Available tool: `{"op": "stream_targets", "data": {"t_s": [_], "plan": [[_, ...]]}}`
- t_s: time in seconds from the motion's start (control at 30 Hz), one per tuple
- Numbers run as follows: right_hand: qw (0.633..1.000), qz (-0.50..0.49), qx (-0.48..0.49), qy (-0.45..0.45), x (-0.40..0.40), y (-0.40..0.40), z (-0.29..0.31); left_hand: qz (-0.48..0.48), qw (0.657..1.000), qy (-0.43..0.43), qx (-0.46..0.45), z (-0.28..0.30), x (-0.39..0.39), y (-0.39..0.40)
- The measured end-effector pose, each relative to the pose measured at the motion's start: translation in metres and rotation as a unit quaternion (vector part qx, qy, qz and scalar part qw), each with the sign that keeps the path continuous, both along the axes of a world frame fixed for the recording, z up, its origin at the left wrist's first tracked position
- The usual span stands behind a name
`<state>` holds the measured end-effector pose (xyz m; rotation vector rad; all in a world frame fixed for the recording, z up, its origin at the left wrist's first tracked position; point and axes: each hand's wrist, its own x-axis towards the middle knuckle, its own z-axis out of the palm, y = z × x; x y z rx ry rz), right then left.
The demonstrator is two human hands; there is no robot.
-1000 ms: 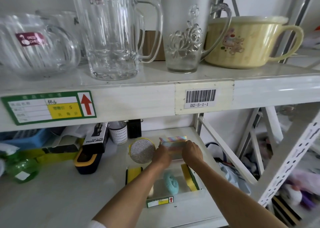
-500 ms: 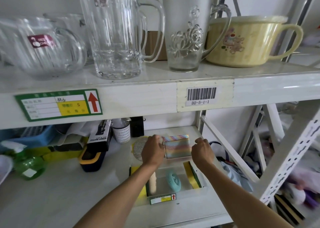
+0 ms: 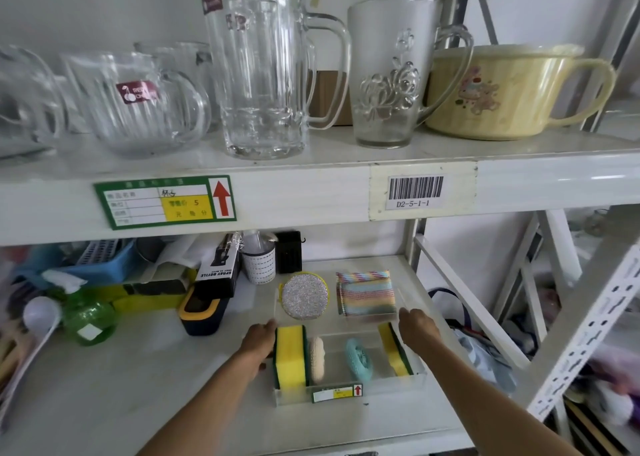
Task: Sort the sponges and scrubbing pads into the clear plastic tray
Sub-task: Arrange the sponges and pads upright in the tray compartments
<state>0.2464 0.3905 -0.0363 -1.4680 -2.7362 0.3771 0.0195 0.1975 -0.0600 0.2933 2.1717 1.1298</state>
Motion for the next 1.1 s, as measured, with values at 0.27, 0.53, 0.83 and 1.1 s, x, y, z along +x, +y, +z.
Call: {"op": "stream_targets", "data": {"t_s": [0.27, 0.53, 0.83, 1.1], "plan": [[0.999, -0.034, -0.028, 0.015, -0.005, -0.008, 0.000, 0.034, 0.995, -0.087, 0.047, -0.005, 0.000, -0.010], [0.995, -0.061, -0.058, 0.052, -0.015, -0.013, -0.001, 0.051, 0.995, -0.080, 0.031, 0.003, -0.007, -0.014], [0.990, -0.082, -0.084, 0.080, -0.015, -0.014, 0.000, 0.045, 0.999, -0.020, 0.014, 0.006, -0.005, -0.012], [0.984, -0.130, 0.010, 0.126, -0.021, -0.021, 0.019, -0.038, 0.969, 0.236, -0.062, 0.030, -0.010, -0.001]]}}
